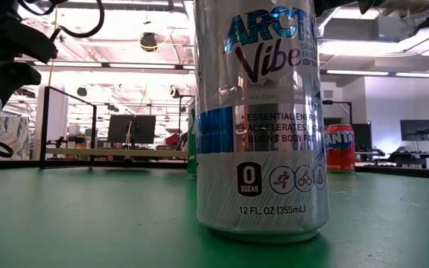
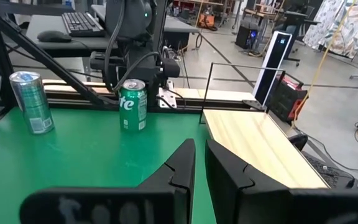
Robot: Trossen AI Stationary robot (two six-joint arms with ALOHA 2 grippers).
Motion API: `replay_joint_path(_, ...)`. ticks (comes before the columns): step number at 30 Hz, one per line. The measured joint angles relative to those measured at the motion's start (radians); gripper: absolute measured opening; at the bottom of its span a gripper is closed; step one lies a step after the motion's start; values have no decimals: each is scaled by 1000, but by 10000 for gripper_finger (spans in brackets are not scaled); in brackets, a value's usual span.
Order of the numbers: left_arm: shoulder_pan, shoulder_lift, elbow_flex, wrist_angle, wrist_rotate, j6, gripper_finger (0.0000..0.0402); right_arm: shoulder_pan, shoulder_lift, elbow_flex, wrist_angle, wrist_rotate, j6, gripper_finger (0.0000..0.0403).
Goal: Place canned beverage on shelf
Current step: Put the left green soda can on the shelf
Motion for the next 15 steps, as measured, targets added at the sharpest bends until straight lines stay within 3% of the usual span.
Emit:
replay_joint_path(5,0,17,6,-4,17,0,281,0,0,0,-1,0,0,63)
replay_joint_path(10,5,21,55,-4,26,0,281,0,0,0,-2,0,0,63)
replay_joint_path(15,55,33,184,-6,-20,29,281,0,0,0,-2,0,0,63)
